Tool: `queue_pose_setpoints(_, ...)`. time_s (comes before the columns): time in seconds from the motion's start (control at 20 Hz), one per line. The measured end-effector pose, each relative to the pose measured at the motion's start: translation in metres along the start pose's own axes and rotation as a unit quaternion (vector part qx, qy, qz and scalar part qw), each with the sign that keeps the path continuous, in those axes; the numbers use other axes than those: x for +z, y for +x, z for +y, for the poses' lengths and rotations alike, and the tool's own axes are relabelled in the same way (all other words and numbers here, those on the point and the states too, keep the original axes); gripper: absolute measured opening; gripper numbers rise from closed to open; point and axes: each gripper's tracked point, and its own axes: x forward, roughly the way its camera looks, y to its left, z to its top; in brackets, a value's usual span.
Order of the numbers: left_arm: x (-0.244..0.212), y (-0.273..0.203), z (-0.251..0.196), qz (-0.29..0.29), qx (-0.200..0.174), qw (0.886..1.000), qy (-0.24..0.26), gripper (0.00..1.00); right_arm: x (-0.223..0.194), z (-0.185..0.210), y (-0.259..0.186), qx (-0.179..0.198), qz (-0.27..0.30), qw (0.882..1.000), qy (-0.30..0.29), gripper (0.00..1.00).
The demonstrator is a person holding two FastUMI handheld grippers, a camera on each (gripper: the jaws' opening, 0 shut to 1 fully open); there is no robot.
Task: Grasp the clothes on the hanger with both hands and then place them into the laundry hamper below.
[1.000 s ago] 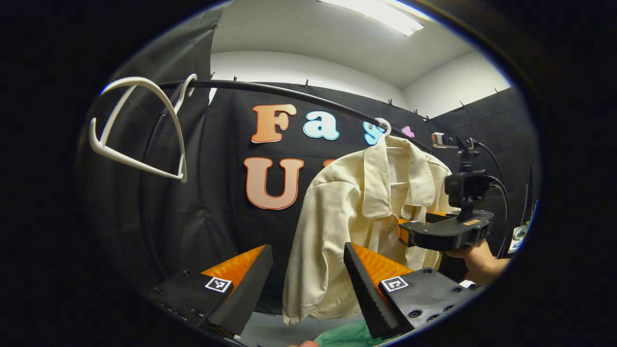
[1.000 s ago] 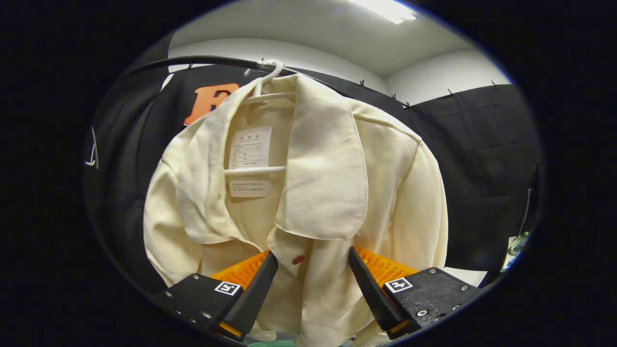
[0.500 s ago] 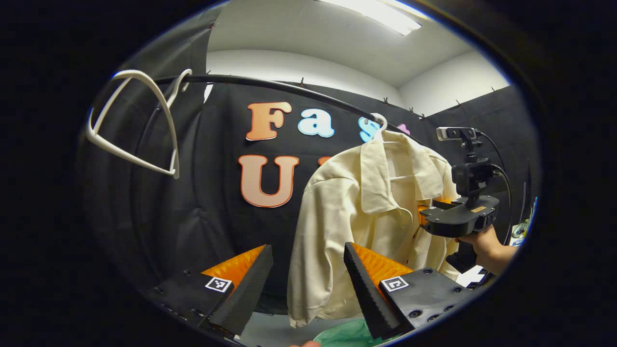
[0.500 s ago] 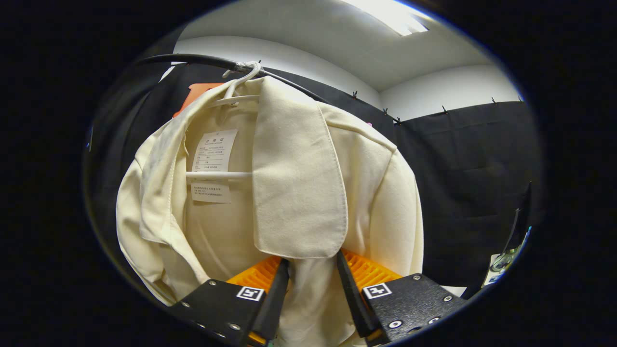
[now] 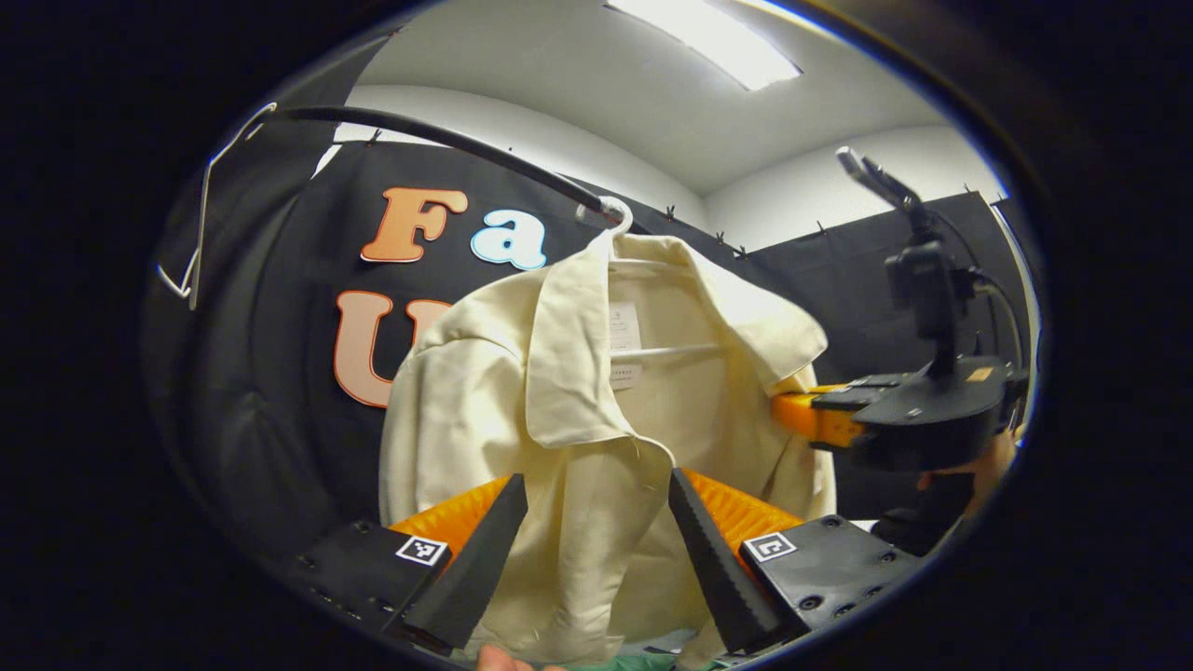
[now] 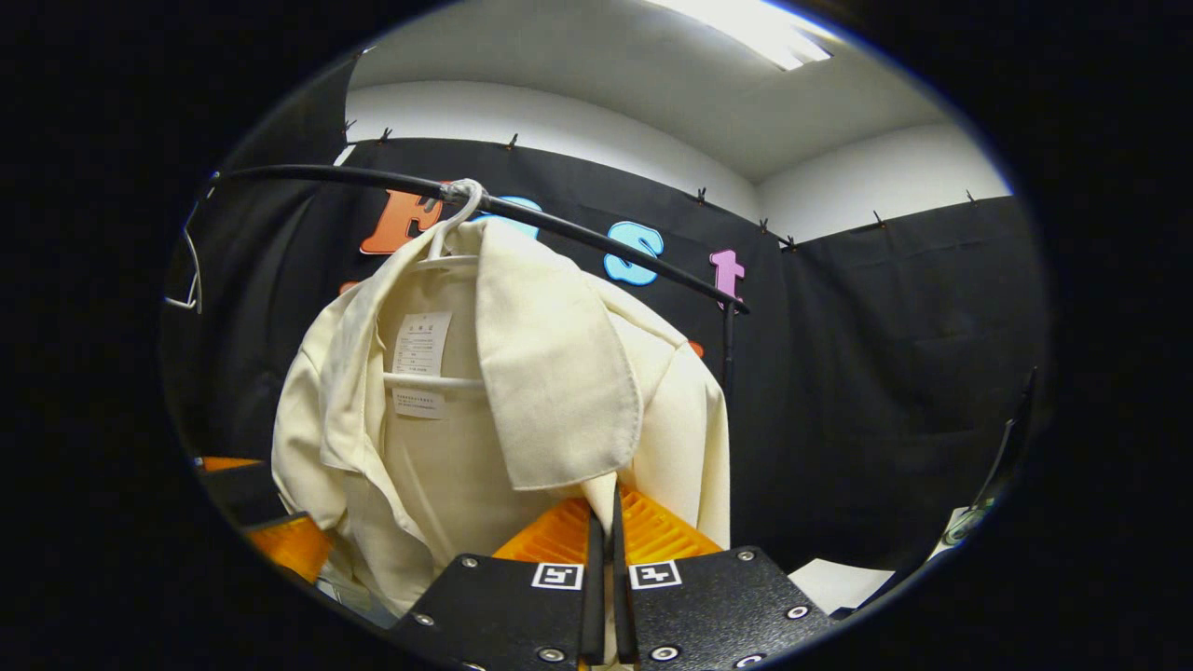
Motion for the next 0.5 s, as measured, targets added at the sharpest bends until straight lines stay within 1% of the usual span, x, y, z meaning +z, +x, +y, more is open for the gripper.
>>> queue_pose_setpoints(0.1, -0.028, 0.029, -0.004, 0.010, 0.011, 0.999, 0.030, 0.99, 0.001, -0.001, -0.002, 0.007, 0.000, 1.000, -0.002, 0.04)
queue_pose_setpoints(0.2, -0.049, 0.055, -0.006, 0.021, 0.010, 0.999, 0.049, 1.00, 0.001, -0.001, -0.002, 0.011, 0.000, 1.000, -0.005, 0.04)
queue_pose_setpoints(0.3, -0.057, 0.071, 0.000, 0.021, 0.021, 0.998, 0.062, 1.00, 0.001, 0.001, -0.001, 0.015, 0.001, 1.000, -0.006, 0.04)
queue_pose_setpoints(0.45, -0.060, 0.084, 0.025, 0.026, 0.057, 0.994, 0.094, 0.97, 0.000, -0.001, -0.001, 0.018, -0.001, 1.000, -0.006, 0.04)
queue_pose_setpoints(0.5, -0.055, 0.085, 0.038, 0.024, 0.076, 0.991, 0.103, 0.68, -0.001, -0.002, -0.001, 0.019, 0.000, 1.000, -0.006, 0.04)
